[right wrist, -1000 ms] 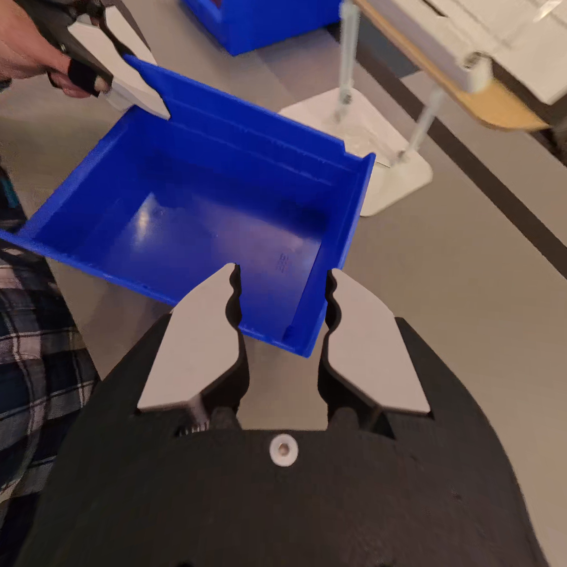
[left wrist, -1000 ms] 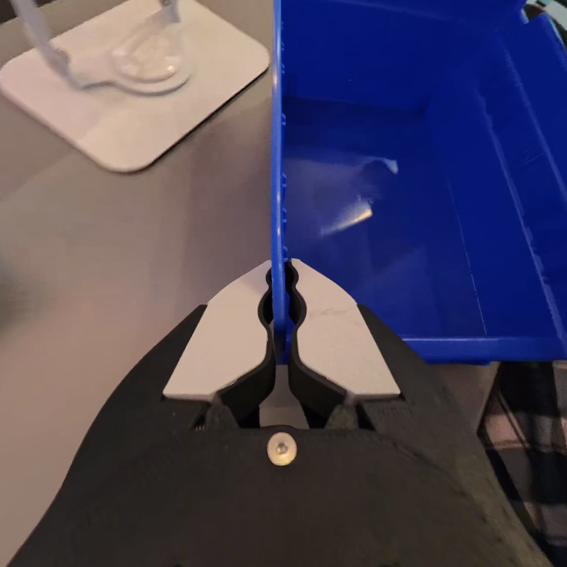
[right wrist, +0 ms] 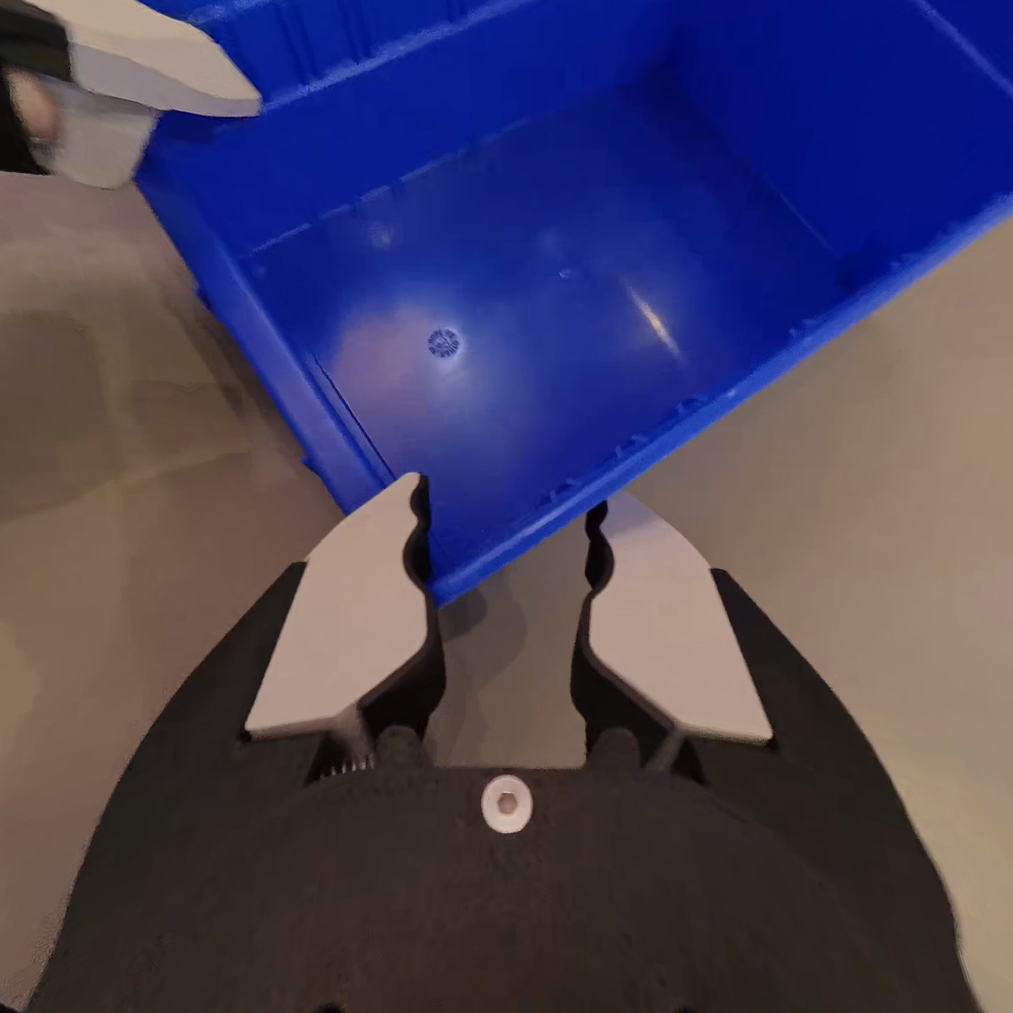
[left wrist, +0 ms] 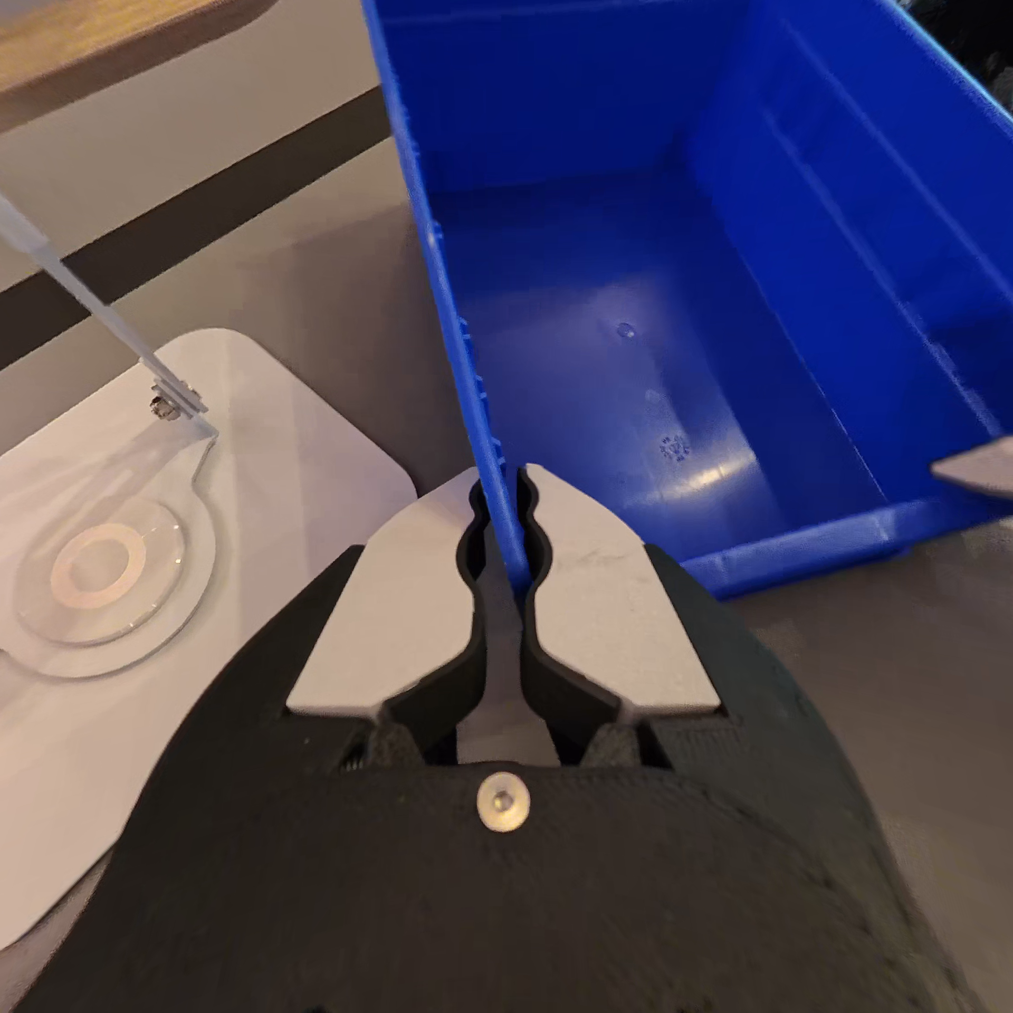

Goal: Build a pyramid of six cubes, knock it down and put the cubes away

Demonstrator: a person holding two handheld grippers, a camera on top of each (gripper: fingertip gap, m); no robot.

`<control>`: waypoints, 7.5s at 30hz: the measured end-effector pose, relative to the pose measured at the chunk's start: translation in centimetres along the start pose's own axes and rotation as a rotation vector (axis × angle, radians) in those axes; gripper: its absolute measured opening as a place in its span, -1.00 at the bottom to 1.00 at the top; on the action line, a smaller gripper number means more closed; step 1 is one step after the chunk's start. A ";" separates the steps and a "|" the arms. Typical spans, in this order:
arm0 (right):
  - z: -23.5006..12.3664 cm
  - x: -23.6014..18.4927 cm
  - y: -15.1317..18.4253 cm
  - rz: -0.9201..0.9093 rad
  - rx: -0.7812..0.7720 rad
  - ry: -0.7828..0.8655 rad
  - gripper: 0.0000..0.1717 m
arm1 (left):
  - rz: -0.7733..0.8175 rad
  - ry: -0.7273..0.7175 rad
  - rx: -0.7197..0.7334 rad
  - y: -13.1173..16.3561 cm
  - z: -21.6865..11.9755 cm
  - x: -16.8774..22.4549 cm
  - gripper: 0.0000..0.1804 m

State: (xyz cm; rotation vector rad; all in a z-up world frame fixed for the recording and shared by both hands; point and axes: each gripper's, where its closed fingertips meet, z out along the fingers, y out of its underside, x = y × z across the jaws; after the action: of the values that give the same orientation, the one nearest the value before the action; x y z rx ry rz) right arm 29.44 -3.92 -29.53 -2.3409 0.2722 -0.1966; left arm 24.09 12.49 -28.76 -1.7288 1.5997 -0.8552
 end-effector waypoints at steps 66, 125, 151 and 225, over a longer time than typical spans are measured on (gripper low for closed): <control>12.9 -10.4 -13.5 -0.185 0.266 -0.156 -0.05 | -0.204 -0.677 0.028 15.5 -19.6 -23.3 0.18; 14.6 -10.0 -12.7 -0.230 0.219 -0.298 -0.44 | 0.354 -0.067 -0.350 11.0 -26.2 -21.7 -0.69; 14.6 -9.1 -12.4 -0.222 0.208 -0.302 -0.49 | 0.621 0.346 -0.631 15.1 -11.0 -2.2 -0.69; 14.7 -9.7 -12.0 -0.249 0.183 -0.327 -0.53 | 0.721 0.123 -0.649 13.6 -17.5 -7.7 -0.69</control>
State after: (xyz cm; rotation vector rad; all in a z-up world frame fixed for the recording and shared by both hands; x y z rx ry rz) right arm 25.00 16.81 -31.88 -2.1767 -0.1908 0.0428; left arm 1.58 18.90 -29.58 -1.2850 2.5367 -0.0794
